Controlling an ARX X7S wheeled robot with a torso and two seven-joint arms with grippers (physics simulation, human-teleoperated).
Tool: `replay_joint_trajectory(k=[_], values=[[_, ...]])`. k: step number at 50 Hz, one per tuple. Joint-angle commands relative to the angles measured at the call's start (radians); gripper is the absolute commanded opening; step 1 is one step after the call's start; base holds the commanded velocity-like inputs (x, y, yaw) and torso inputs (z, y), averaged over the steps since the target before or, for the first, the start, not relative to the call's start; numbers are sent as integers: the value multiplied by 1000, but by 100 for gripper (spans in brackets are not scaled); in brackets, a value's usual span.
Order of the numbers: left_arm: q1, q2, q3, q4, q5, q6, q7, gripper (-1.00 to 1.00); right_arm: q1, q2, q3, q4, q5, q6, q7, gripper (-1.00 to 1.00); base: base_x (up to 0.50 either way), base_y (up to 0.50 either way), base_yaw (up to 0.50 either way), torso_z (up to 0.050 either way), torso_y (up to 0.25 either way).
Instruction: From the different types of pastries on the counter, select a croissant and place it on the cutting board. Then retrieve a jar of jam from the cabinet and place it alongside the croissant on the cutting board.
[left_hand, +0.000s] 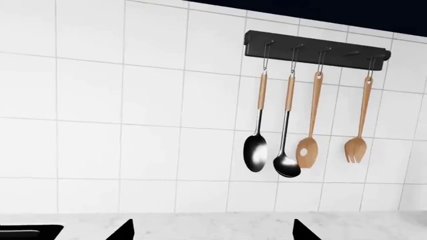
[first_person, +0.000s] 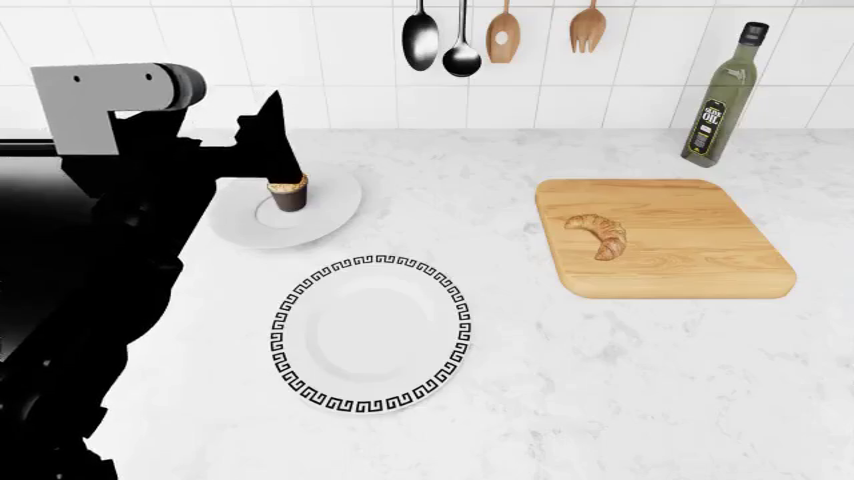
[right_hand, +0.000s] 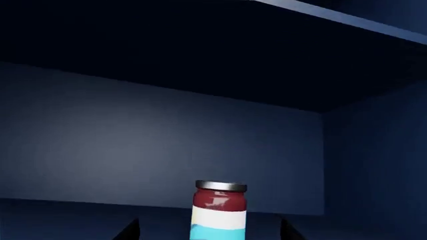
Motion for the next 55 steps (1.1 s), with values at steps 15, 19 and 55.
replay_joint_trajectory(k=[15,19,55], values=[[-1,-11,-8,6,-19,-3,-5,100,247,-120,-125,542,-78,-13,-158,100,0,0,0,0,0],[1,-12,-7,4,-19,1,-4,100,297,-135,-133,666,-93,-45,-190,100,0,0,0,0,0],[6,-28,-2,2,-22,21,-2,100,445,-154,-145,819,-154,-158,-259,100,84,0,0,0,0]])
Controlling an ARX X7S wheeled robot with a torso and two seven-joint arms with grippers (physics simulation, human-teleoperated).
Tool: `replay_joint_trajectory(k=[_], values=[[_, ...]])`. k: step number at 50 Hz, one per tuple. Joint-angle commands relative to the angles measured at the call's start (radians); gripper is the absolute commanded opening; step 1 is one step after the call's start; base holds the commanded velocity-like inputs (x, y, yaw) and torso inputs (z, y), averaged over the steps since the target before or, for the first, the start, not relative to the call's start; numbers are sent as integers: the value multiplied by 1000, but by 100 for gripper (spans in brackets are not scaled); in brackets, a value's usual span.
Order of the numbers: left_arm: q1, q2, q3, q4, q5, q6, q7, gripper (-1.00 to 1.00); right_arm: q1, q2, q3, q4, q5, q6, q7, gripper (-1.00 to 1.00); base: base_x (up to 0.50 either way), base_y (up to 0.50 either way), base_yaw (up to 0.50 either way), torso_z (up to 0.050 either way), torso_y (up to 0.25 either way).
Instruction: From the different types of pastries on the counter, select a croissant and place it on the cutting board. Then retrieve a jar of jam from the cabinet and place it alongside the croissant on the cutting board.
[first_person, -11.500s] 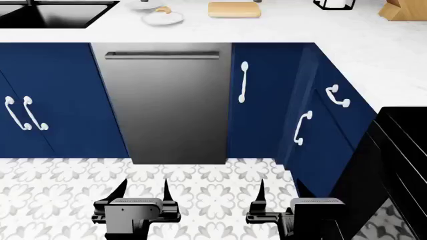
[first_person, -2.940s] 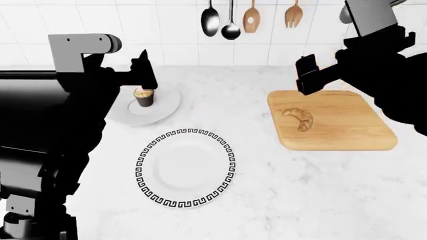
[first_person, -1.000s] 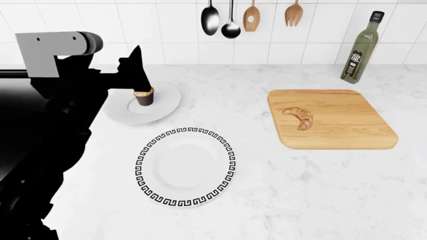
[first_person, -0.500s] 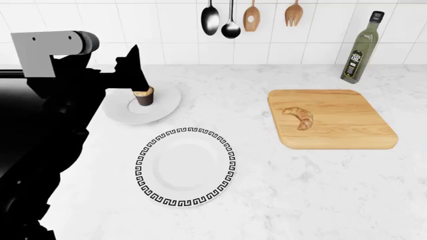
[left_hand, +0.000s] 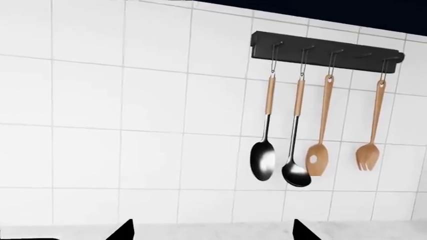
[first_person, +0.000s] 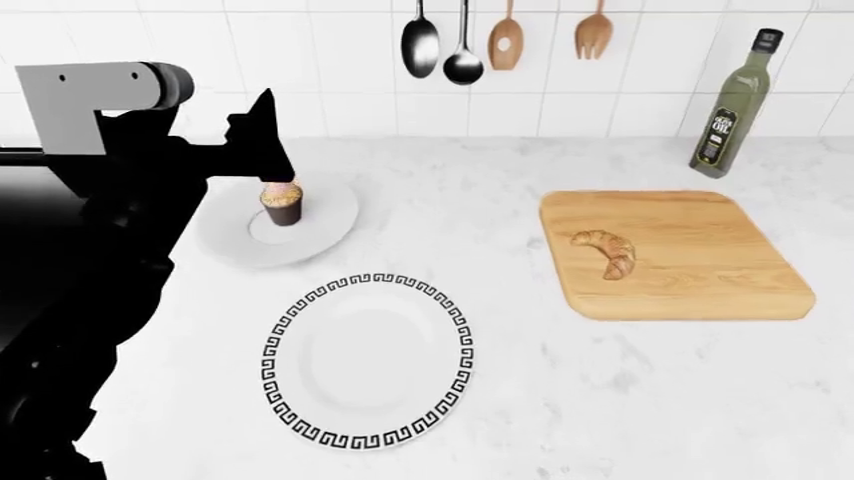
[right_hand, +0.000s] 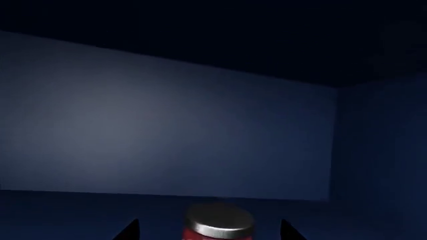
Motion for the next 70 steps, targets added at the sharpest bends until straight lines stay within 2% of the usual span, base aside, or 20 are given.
replay_joint_trajectory(k=[1,12,27,46,64,65,70], values=[[1,-3,3,3,0,4,-3,100,25,30,-8,-22,-21,20,-11,100,500,0,0,0,0],[3,-4,7,6,-4,5,-6,100,-10,41,17,-43,-14,41,3,100,40,0,0,0,0],[9,-7,17,-14,5,22,-2,100,-86,29,69,112,32,-36,-76,100,0,0,0,0,0],[1,-7,36,-16,9,25,-8,100,-122,100,98,-33,45,18,5,100,0,-72,0,0,0],[6,-11,34,-18,4,33,-10,100,-130,59,75,31,29,-52,-53,100,0,-28,0,0,0],[6,-11,35,-18,4,33,-10,100,-132,62,73,16,32,-43,-64,-100,0,0,0,0,0],[9,-11,41,-17,6,37,-9,100,-142,64,58,-1,35,-34,-108,-100,0,0,0,0,0]])
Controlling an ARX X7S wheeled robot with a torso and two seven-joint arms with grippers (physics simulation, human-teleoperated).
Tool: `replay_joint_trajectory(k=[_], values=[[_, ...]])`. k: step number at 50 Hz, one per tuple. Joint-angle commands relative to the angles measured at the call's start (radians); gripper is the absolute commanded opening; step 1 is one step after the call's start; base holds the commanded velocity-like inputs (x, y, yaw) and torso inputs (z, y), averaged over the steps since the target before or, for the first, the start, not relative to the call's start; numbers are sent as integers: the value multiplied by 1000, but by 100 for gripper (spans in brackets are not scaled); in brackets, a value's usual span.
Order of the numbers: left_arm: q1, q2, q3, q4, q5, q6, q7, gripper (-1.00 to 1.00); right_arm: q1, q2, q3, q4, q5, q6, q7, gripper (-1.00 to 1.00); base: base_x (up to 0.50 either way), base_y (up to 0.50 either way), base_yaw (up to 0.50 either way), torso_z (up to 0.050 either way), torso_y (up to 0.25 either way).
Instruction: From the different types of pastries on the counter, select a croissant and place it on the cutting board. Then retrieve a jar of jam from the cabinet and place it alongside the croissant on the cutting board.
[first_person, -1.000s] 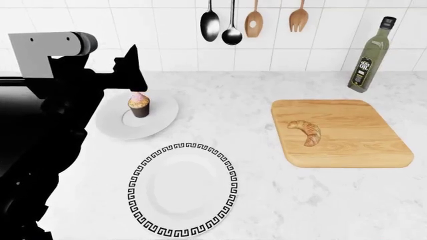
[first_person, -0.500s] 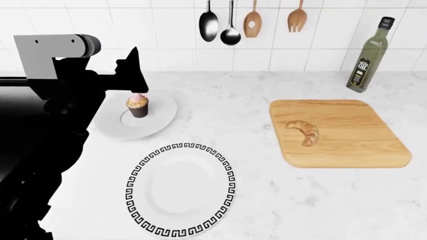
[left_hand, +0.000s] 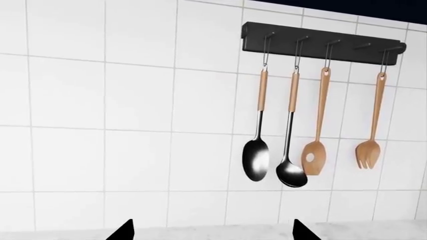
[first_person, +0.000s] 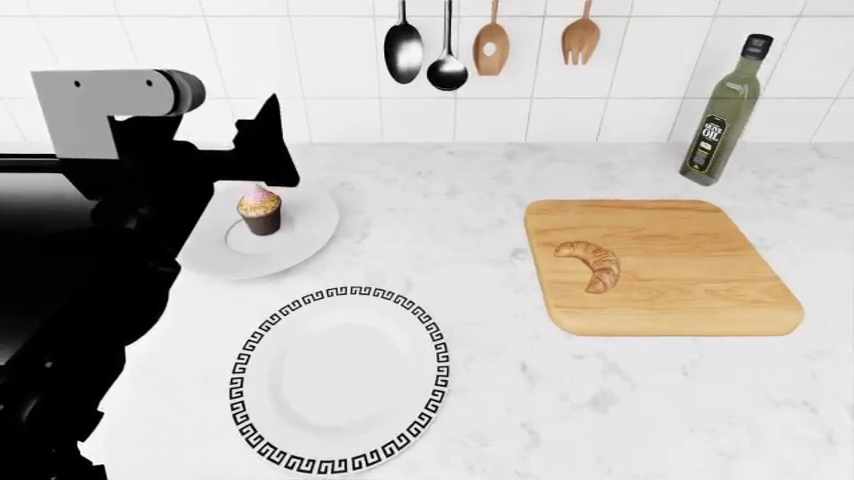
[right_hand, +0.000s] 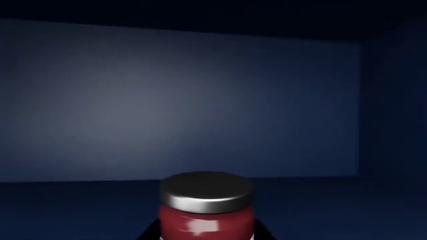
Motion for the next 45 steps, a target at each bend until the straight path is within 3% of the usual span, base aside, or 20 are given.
replay_joint_trajectory(k=[1,9,30,38,45], values=[[4,-2,7,-2,2,8,1,100,-41,4,-49,17,16,6,-61,-100,0,0,0,-15,0],[6,-4,9,-5,1,12,2,100,-58,7,-58,-16,18,18,-77,-100,-1,0,0,0,0],[4,-13,-3,16,-23,-3,-9,100,67,23,6,-273,6,44,113,-100,-1,0,0,0,0],[5,-18,-14,37,-37,-15,-20,100,14,48,20,-450,57,194,141,-100,-27,0,0,0,0],[0,-18,-14,53,-47,-26,-31,100,-10,69,22,-544,86,281,152,-100,-500,-2,0,0,0]])
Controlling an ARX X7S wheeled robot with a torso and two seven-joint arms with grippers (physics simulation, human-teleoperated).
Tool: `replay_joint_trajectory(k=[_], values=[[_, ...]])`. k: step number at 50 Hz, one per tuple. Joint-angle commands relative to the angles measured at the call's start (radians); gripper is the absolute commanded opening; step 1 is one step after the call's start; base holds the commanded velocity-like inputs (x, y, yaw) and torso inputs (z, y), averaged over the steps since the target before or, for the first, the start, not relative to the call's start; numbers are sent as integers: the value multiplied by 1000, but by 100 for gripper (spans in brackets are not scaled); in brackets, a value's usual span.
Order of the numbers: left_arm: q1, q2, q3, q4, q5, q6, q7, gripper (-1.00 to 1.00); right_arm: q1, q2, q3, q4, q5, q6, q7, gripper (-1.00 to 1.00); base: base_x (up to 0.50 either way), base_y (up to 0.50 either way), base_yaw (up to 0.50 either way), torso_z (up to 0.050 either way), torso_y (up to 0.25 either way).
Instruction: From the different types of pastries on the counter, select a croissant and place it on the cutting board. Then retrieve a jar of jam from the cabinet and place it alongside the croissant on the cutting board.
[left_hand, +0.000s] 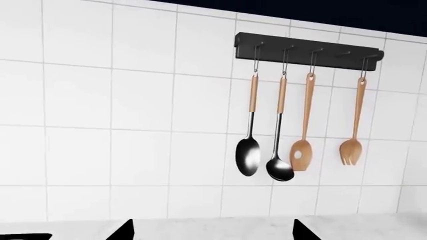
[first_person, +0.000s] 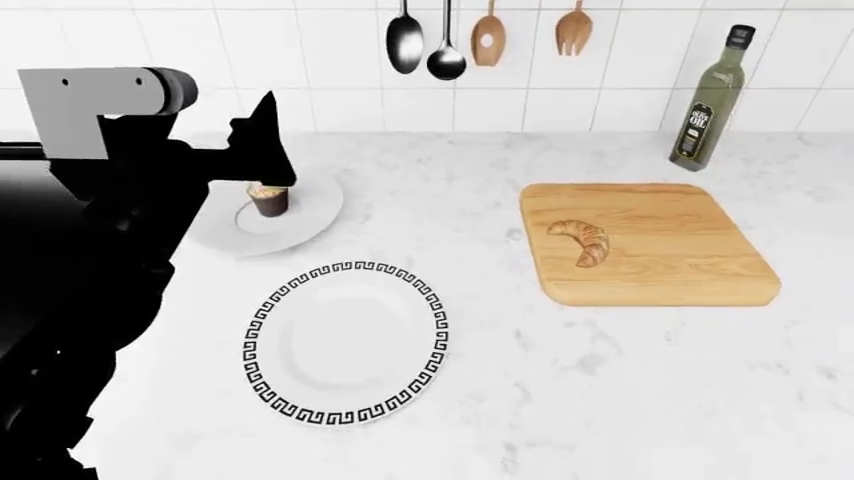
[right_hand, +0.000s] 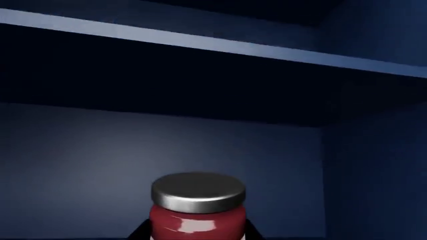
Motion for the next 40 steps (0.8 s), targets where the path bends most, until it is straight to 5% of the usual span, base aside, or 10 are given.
replay_joint_trajectory(k=[1,9,17,23,28,31,40], values=[[-4,-4,-5,25,-16,-16,-14,100,-30,28,11,-168,40,131,25,-100,-500,-90,0,0,0],[-6,-5,-5,34,-22,-20,-20,100,-49,57,22,-282,73,240,55,-100,-250,-63,0,0,0],[-2,-6,-1,10,-11,-2,-15,100,-191,124,213,-744,260,589,197,-100,0,0,0,0,0],[6,-4,5,9,-9,3,-16,100,-173,281,244,-828,1054,636,824,-100,0,0,0,0,0],[9,-1,14,13,-6,4,-19,100,-171,382,190,-889,1414,576,1104,-100,0,0,0,0,0],[15,2,28,-17,15,29,-7,100,-443,528,198,-1120,1642,439,1244,-100,0,0,0,0,0],[21,2,38,-36,26,47,1,100,-837,579,418,-1290,1627,385,1157,-100,0,0,0,0,0]])
